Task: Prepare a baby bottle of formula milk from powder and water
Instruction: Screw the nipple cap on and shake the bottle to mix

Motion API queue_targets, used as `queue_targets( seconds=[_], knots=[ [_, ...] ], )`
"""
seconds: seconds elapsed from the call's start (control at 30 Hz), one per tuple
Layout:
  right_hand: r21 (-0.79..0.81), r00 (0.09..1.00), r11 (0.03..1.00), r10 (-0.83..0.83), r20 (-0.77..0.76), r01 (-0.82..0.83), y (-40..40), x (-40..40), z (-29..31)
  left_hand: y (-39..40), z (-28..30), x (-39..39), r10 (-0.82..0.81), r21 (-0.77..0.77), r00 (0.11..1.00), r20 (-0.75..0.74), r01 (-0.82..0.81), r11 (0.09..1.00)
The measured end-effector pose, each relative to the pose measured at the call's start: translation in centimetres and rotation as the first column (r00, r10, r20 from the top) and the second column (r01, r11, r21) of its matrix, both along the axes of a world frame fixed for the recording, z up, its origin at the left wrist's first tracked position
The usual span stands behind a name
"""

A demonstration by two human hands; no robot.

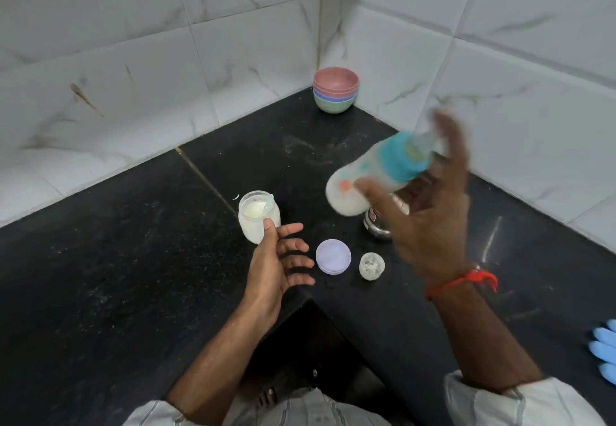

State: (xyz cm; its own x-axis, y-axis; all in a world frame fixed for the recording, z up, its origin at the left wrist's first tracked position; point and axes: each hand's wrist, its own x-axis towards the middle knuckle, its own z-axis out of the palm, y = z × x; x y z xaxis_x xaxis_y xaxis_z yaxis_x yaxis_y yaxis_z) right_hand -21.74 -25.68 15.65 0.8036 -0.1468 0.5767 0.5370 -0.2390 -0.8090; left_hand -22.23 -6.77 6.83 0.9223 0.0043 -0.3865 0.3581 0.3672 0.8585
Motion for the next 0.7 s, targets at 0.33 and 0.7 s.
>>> queue_targets(
  seconds=[0.33,0.7],
  knots=[
    [-0.075,0.994,0.993,0.088,-0.070,-0.093,0.8,-0.1,-0.5,0.1,-0.6,-0.2,0.027,0.063,1.000,0.016,-0.028,0.998],
    [-0.226,0.990,0.970,0.061,-0.131,-0.089,1.2,-1.1,-2.4,0.2,-1.0,-0.6,0.040,0.130,0.999,0.034,-0.044,0.991]
  ],
)
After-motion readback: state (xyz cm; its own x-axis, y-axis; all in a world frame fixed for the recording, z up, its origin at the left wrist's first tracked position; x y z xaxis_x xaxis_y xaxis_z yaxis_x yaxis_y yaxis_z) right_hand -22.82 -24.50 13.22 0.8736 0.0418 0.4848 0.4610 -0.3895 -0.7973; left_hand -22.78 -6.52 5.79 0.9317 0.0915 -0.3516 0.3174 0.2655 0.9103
